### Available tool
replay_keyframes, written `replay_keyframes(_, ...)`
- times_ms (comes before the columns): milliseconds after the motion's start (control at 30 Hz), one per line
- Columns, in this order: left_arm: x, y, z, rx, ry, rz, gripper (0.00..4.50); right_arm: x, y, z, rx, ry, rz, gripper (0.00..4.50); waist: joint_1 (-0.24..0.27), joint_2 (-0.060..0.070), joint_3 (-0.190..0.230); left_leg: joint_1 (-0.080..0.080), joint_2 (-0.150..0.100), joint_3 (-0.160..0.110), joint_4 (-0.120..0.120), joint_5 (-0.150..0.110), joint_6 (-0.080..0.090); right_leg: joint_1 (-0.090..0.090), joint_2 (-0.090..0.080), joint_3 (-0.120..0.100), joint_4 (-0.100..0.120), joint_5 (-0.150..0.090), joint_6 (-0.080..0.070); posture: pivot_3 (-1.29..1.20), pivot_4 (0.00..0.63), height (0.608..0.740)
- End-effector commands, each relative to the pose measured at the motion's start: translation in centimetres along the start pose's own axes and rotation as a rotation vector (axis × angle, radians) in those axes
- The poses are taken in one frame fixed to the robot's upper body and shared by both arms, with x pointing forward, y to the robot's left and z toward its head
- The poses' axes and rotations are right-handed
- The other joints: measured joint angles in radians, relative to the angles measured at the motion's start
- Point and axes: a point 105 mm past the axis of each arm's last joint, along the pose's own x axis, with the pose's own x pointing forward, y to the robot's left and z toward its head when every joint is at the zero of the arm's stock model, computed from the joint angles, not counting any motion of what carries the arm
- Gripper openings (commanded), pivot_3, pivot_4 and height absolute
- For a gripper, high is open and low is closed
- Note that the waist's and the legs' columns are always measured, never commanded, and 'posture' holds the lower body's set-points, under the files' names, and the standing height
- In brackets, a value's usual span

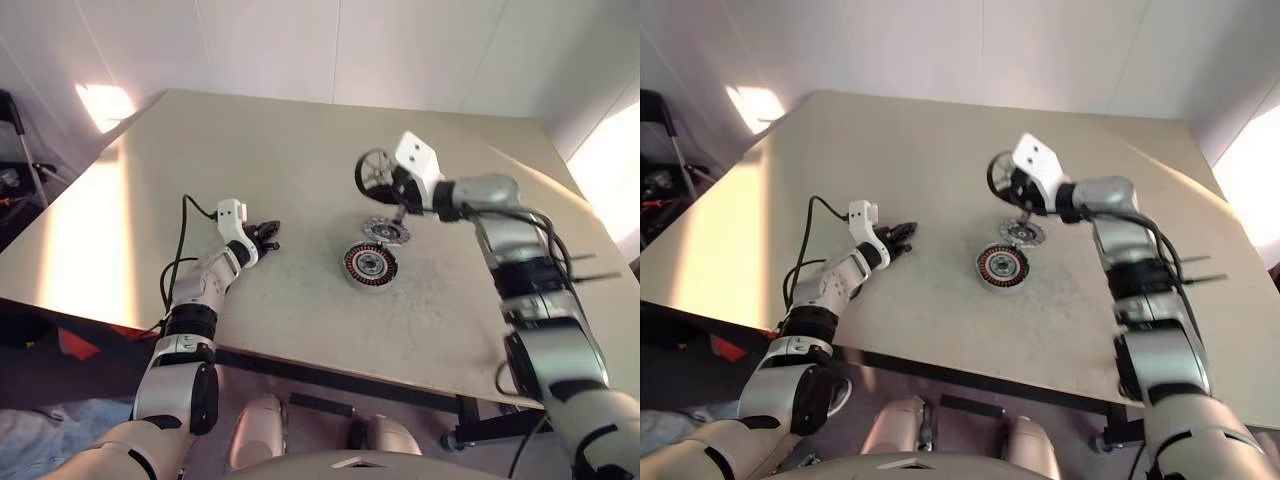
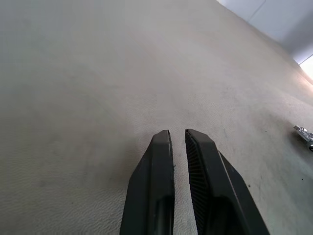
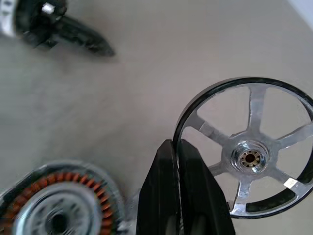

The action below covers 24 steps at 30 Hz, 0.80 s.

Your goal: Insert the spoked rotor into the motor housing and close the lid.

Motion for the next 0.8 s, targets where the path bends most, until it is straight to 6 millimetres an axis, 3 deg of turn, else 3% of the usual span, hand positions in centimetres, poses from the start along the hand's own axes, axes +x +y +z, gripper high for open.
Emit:
replay_keyframes(33, 0.2, -0.6, -0.7, -0.007, 0.013, -0.028, 0.51, -2.9, 3.1, 2.3, -0.106, 0.003, 0.073, 0.02, 0.002, 0.0, 0.0, 0.001, 0.0, 0.0, 0.0, 0.0, 0.0, 0.0, 0.0, 0.0, 0.0, 0.0, 0.0, 0.0, 0.0, 0.74)
replay_keyframes(200, 0.5, -0.9, -1.2, -0.005, 0.028, -0.044, 0.51, -4.3, 6.0, 2.6, -0.117, 0.042, 0.138, 0.02, -0.002, 0.002, -0.001, 0.012, 0.0, 0.0, -0.001, -0.001, -0.005, 0.009, 0.0, 0.0, -0.001, -0.001, 0.002, 0.0, 0.0, 0.74)
replay_keyframes(400, 0.8, -1.2, -1.0, -0.002, 0.021, -0.051, 0.51, -3.3, 7.9, 2.4, -0.111, 0.062, 0.224, 0.02, -0.003, 0.001, -0.001, 0.036, 0.0, 0.0, -0.011, 0.001, -0.008, 0.033, 0.0, 0.0, -0.013, -0.006, 0.01, 0.0, 0.0, 0.74)
replay_keyframes(567, 0.6, -0.9, -0.9, -0.008, 0.004, -0.039, 0.51, -1.9, 8.5, 1.2, -0.094, 0.092, 0.28, 0.02, -0.002, 0.001, -0.001, 0.036, -0.003, 0.0, -0.014, 0.0, -0.008, 0.033, -0.002, 0.0, -0.016, -0.005, 0.011, 0.0, 0.0, 0.74)
replay_keyframes(633, 0.3, -0.7, -1.0, -0.012, -0.001, -0.03, 0.51, -1.3, 8.5, 0.3, -0.095, 0.118, 0.294, 0.02, -0.003, 0.001, -0.001, 0.035, -0.003, 0.0, -0.014, 0.0, -0.007, 0.033, -0.003, -0.001, -0.016, -0.001, 0.005, 0.0, 0.0, 0.74)
replay_keyframes(800, -0.7, 0.2, -1.3, -0.024, -0.018, 0.005, 0.51, -0.6, 7.7, -1.9, -0.086, 0.181, 0.292, 0.02, -0.006, 0.001, -0.001, 0.034, -0.003, 0.001, -0.017, 0.0, -0.007, 0.031, -0.003, -0.001, -0.016, -0.001, 0.004, 0.0, 0.0, 0.74)
